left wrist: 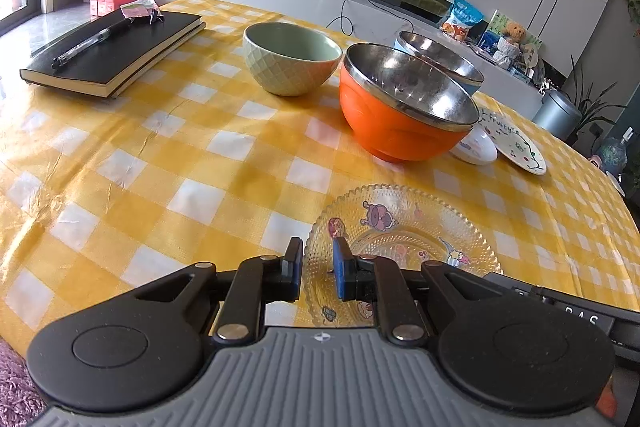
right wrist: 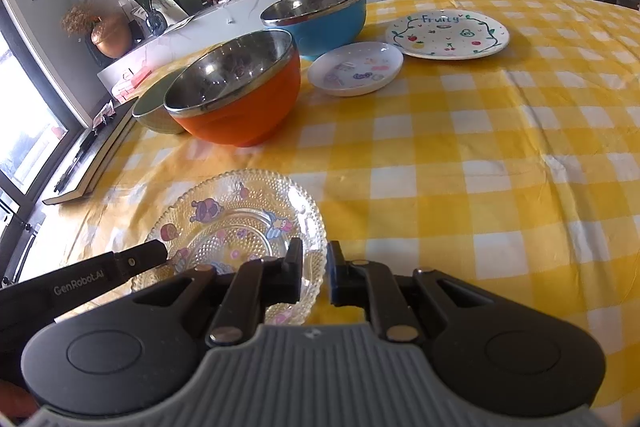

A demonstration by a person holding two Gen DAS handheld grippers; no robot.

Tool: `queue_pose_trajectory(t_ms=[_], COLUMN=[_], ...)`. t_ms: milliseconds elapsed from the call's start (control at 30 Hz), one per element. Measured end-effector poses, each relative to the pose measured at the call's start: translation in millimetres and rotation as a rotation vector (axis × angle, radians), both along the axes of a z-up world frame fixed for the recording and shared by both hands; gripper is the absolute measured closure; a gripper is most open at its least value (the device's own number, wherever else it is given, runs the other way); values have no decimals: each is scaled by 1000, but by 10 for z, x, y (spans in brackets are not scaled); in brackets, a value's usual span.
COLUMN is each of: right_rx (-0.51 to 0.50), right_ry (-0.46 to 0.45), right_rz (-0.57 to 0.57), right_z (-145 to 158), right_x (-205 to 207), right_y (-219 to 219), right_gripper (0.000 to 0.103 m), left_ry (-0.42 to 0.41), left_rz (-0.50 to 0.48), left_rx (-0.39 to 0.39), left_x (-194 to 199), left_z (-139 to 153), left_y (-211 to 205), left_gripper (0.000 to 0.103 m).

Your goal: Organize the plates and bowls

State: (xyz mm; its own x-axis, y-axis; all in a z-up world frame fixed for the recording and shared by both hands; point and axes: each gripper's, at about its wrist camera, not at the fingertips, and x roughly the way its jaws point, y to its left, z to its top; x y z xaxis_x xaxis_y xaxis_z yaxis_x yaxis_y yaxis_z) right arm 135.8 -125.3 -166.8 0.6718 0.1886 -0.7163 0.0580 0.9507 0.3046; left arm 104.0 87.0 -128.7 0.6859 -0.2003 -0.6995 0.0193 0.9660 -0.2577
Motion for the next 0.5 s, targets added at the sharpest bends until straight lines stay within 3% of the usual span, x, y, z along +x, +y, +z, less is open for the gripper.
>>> queue_pose_trajectory(t_ms=[167,233,300,500], right_rx=[26,30,17,-7], right_ry=[3,-6,-18,-44], right_rz=[3,7,10,3], right_z=[5,25,54,172], right_x=[6,-11,-34,-106], right_y=[-23,-34,-34,-106], right_gripper=[84,76,74,69], left_ry=[4,-2,-19,-52], left_rz=[-4,7,6,-8], left_rx=[7,7,18,65], left_x=[10,9,-6,-45], left_z=[12,44,92,279], left_y=[-18,-24,-46,-163], left_gripper=[84,78,69,62])
